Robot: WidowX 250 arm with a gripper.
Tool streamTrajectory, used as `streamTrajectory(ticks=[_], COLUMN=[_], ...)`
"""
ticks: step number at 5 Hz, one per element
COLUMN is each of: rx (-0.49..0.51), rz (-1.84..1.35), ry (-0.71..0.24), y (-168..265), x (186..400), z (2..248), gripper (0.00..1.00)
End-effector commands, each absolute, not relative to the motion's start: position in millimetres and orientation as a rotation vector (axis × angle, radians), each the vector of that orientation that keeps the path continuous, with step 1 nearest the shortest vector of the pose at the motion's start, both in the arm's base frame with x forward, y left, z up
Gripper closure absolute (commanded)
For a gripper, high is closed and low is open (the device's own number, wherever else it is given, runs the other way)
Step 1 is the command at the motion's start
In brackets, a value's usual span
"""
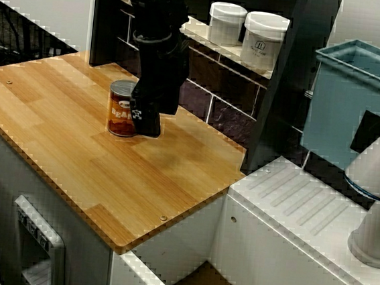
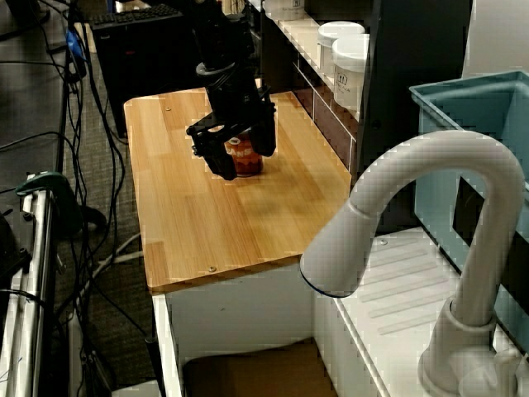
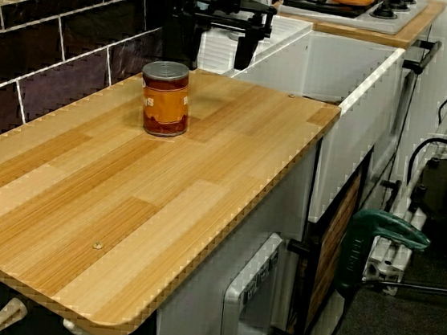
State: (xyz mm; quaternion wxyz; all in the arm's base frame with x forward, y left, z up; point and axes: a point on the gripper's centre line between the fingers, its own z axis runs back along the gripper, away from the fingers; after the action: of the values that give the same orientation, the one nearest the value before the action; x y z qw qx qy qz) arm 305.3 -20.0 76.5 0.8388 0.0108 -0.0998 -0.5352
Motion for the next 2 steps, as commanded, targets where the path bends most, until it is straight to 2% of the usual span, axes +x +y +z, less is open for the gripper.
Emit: streamTrajectory(ticks=[1, 2], rx=[0.071, 0.065], rz=[-1.083, -1.072], ry=[-0.248, -0.249], y=[2.5, 13.8], x=[322.9, 328.4], z=[88.5, 88.5], gripper=[0.00, 0.00])
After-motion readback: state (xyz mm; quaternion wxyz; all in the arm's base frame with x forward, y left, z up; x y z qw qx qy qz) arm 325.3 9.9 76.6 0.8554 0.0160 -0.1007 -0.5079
